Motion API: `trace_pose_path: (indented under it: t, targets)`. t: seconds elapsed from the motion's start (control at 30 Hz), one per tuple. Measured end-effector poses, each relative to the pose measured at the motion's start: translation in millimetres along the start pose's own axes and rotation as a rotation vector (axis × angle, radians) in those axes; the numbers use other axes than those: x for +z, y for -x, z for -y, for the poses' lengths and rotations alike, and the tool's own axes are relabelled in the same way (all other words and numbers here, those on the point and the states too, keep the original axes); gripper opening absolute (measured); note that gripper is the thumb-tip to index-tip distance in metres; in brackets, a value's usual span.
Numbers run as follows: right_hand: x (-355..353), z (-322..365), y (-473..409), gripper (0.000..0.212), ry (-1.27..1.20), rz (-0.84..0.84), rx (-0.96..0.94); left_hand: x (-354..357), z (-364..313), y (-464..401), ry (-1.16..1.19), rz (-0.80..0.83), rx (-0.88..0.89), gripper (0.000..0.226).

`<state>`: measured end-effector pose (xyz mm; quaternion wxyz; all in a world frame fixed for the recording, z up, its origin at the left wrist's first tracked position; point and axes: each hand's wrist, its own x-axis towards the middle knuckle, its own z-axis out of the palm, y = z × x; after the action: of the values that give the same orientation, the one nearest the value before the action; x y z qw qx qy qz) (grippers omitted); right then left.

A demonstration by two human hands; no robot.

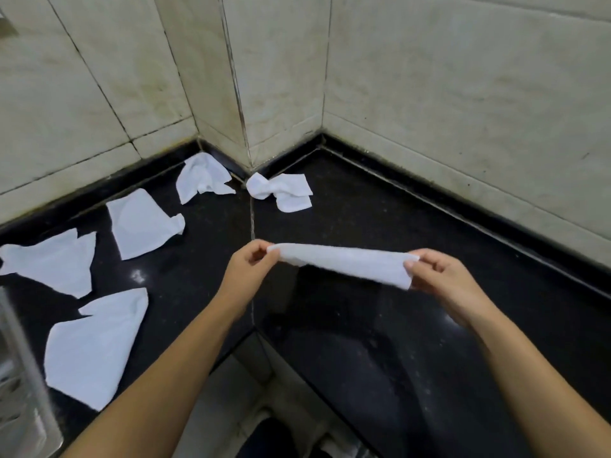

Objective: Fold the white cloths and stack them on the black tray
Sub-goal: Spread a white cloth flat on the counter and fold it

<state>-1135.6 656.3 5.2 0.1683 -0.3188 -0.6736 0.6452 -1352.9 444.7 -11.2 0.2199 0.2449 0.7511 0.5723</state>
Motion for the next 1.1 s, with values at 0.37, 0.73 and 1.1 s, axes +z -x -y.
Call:
trace_pose_path:
  t: [0.37, 0.73, 1.1]
  targets:
    - [1.4, -64.5, 13.4, 0.008, 0.311, 0.334, 0.591, 1.8, 53.2, 5.8, -0.399, 0.705, -0.512, 0.014]
    - [30.2, -93.5, -17.6, 0.012, 0.75, -0.177, 0.472, 41.9, 85.4, -23.9, -0.848, 0.287, -0.206, 0.013]
    - [44.2, -97.2, 19.8, 0.042, 1.018, -0.132, 0.551, 146.4, 54.8, -21.7, -1.065, 0.791, 0.645, 0.058]
